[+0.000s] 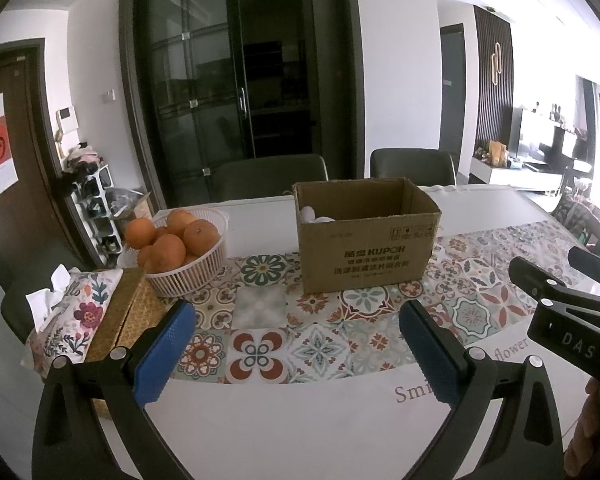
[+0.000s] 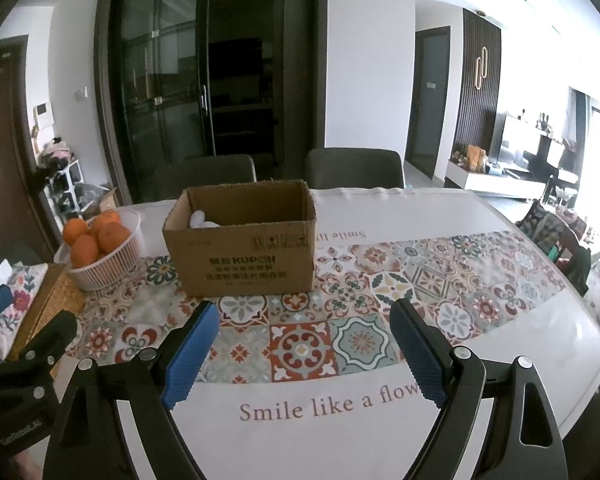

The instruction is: Organize soft objects

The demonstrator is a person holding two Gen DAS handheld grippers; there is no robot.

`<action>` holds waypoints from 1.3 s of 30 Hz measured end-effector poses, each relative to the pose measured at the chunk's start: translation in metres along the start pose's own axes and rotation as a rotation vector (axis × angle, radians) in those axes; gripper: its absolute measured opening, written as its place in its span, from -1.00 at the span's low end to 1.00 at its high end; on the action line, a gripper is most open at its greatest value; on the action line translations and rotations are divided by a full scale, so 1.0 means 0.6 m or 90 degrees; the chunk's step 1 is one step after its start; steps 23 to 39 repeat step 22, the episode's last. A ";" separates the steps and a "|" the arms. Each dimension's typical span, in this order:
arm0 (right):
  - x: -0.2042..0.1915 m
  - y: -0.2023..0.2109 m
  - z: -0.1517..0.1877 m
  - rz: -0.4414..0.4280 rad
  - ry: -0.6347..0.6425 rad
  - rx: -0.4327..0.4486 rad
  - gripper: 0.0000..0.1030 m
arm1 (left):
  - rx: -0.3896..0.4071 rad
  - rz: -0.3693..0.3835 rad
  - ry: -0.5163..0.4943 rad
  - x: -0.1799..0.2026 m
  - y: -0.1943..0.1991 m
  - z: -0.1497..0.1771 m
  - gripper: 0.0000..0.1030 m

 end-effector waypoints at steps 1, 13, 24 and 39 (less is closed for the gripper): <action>0.000 0.000 0.000 0.000 0.000 -0.001 0.71 | 0.000 0.000 0.001 -0.001 0.000 0.000 1.00; 0.002 -0.002 0.001 0.002 -0.001 -0.002 0.71 | 0.000 0.002 -0.002 0.001 0.000 -0.001 1.00; 0.004 -0.003 0.002 0.004 0.000 -0.002 0.71 | 0.002 0.002 -0.003 0.000 -0.001 -0.002 1.00; 0.004 -0.003 0.002 0.004 0.000 -0.002 0.71 | 0.002 0.002 -0.003 0.000 -0.001 -0.002 1.00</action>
Point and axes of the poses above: each gripper's, at about its wrist camera, not at the fingertips, and y roughly against the way its jaws point, x to its right, z to its underside, the point moved 4 cm from there along -y, roughly the way its jaws point, and after that the axes turned 11 degrees about y, right-handed, at the moved point
